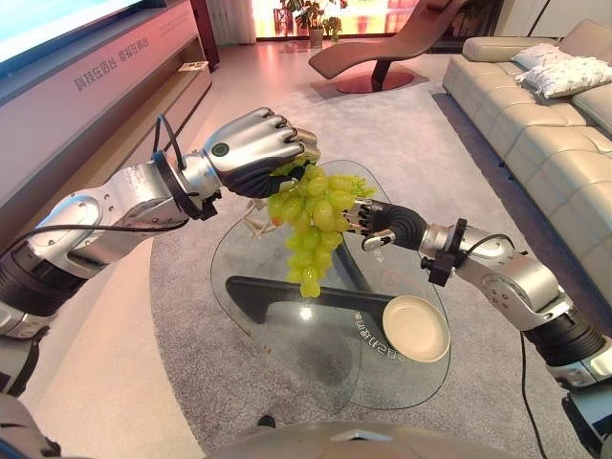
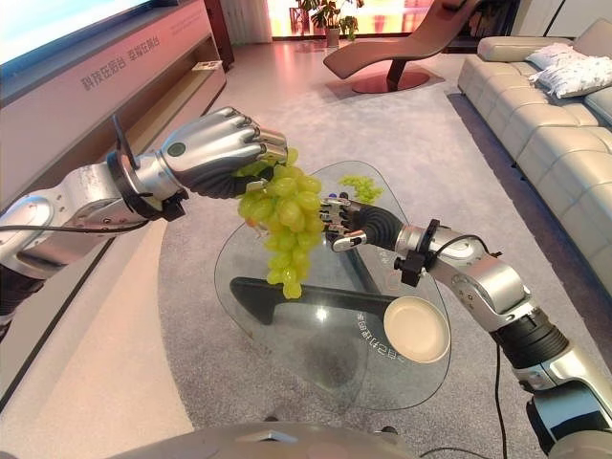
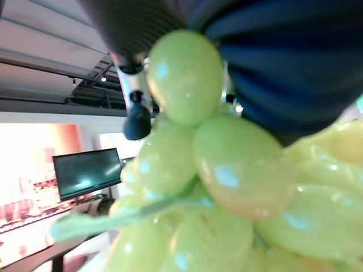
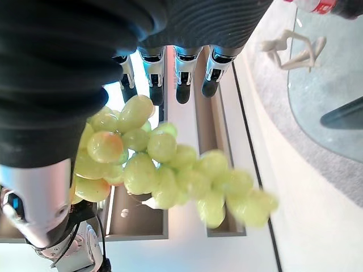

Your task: Pick up fruits into the plate

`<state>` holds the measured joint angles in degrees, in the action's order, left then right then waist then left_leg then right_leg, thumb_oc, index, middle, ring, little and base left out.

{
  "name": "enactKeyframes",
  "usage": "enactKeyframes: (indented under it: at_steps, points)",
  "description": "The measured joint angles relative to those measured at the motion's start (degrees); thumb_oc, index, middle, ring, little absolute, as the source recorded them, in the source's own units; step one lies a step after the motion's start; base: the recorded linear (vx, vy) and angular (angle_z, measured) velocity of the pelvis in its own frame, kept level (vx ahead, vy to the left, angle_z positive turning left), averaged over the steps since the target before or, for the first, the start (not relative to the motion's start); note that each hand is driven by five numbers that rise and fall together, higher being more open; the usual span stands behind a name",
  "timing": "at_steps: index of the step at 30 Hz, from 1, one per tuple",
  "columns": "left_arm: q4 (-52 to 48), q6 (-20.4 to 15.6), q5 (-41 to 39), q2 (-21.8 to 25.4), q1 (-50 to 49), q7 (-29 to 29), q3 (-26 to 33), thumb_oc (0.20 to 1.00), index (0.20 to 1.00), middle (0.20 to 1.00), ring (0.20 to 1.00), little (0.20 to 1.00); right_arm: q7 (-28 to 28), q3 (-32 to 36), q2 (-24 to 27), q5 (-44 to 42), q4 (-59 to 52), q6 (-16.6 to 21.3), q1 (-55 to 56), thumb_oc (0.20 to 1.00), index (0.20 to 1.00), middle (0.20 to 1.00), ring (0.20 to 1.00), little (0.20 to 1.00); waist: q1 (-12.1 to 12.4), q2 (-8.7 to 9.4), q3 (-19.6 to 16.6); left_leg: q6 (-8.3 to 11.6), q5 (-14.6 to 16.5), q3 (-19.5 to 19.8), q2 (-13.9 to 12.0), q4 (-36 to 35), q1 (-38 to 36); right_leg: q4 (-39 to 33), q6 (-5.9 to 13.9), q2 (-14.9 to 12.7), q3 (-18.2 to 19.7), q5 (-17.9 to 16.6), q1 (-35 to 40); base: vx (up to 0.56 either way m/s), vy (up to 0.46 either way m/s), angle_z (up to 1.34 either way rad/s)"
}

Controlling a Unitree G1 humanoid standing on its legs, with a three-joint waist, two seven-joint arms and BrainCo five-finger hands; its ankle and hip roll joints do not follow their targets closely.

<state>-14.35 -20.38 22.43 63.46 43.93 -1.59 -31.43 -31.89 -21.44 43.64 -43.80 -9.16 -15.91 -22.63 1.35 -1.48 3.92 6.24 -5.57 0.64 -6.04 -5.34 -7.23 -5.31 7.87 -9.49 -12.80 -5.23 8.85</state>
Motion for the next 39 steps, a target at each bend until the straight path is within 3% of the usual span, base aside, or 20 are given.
enactKeyframes:
  at_steps: [10,20,38,39]
  points:
    - [-0.7,0.1,0.0,-0.2,0.1,0.0,-0.3,0.2,0.2,0.2,0.2,0.2,0.0,-2.6,-2.7,0.0,0.2,-1.0,0.0,1.0,1.0,1.0,1.0,1.0,0.1,-0.01,0.0,-0.27,0.1,0.3,0.0,0.0,0.0,0.0,0.05,0.0,-0.1,0.1,0.4,0.0,0.002,0.02]
    - [-0.7,0.2,0.0,-3.6,0.1,0.0,-0.3,0.2,0.2,0.2,0.2,0.2,-0.3,-6.5,-6.9,-0.7,0.3,-2.1,0.0,1.0,1.0,1.0,1.0,1.0,0.1,-0.07,-0.1,-0.16,0.0,0.5,0.0,0.0,0.0,0.0,0.05,0.0,-0.3,0.1,0.5,0.0,0.0,0.0]
    - [-0.7,0.7,0.1,-4.5,0.1,0.0,-0.4,0.2,0.2,0.2,0.2,0.2,0.3,-8.5,-8.1,-3.5,0.2,-3.3,0.0,1.0,1.0,1.0,1.0,1.0,0.0,-0.58,-0.6,-0.3,0.1,0.5,0.0,0.0,0.0,0.0,0.05,0.0,-0.2,0.1,0.4,0.0,0.0,0.0]
    - [-0.7,0.8,0.1,-4.5,0.1,0.0,-0.4,0.2,0.2,0.2,0.2,0.2,0.3,-8.5,-8.3,-3.5,0.2,-3.4,0.0,0.385,0.385,0.385,0.385,0.385,0.1,-0.59,-0.6,-0.3,0.1,0.5,0.0,0.0,0.0,0.0,0.05,0.0,-0.2,0.1,0.4,0.0,0.0,0.0]
